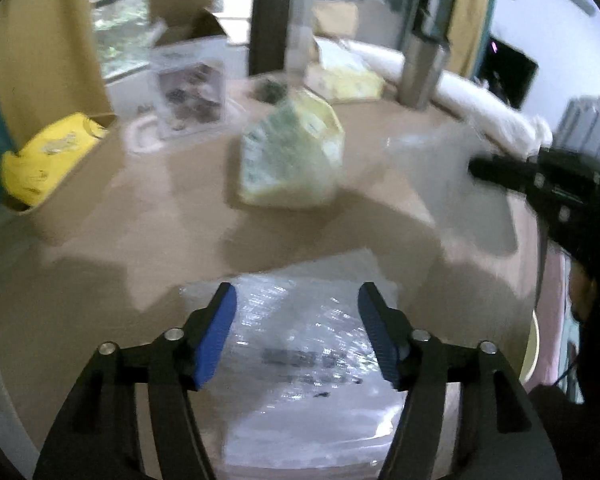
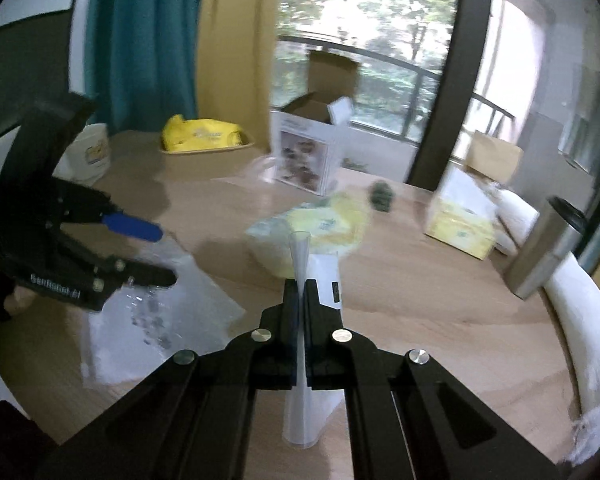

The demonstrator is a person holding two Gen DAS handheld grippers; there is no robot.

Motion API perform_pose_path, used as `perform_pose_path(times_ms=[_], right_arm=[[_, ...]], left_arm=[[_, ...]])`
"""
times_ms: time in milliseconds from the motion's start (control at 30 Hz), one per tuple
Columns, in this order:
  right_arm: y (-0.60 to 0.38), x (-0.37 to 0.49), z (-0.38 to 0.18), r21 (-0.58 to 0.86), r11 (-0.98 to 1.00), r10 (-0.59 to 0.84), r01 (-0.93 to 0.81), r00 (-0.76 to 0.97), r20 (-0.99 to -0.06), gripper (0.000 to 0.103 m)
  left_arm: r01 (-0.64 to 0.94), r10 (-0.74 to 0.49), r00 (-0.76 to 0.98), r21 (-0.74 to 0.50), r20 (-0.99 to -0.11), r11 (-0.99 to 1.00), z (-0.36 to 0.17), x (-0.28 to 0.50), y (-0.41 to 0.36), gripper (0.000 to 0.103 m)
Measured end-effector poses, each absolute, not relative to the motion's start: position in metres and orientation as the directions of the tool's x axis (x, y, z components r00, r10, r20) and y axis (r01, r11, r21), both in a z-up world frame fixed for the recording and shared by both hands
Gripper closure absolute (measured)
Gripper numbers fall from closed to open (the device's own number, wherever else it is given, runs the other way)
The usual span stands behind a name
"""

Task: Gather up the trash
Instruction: 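Grasp the white plastic bag with the right gripper while the left grasps the bubble-wrap bag, then carry the white bag and bubble-wrap bag over to the bucket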

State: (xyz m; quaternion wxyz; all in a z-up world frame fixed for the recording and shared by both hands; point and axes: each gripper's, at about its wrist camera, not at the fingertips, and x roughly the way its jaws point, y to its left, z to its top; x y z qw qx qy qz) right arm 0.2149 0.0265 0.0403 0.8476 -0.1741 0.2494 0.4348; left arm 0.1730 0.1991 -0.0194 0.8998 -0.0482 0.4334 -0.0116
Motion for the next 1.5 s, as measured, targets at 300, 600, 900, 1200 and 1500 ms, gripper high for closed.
perform_pose_path(times_ms=[300,600,900,1200,1500], right_arm=[[-0.012,0.229,0.035,-0.063,0.629,0.617,-0.774,0.548,-0.565,0.1],[-0.031,0.22,0.037,-0.056,0.647,0.617,-0.76,0.566,-0.547,0.1],[-0.046,0.205,0.045,-0.067,0.661,0.617,-0.747,0.592,-0.519,0.1],[-0.067,0.182,0.06,-0.084,0.684,0.613,-0.724,0.634,-0.471,0.1],[-0.096,0.161,0.067,-0.099,0.713,0.592,-0.694,0.671,-0.446,0.1]], left_arm=[[-0.033,0.019,0.578,0.0,-0.816,0.999,-0.045,0.18,0.179,0.035],[0.001,0.04,0.62,0.053,-0.783,0.999,-0.038,0.166,0.162,0.088],[-0.007,0.025,0.693,0.028,-0.721,1.0,-0.008,0.141,0.152,0.09],[0.012,0.024,0.799,0.056,-0.601,0.998,0.032,0.106,0.127,0.09],[0.057,-0.021,0.837,0.05,-0.547,0.997,0.053,0.082,0.094,0.09]])
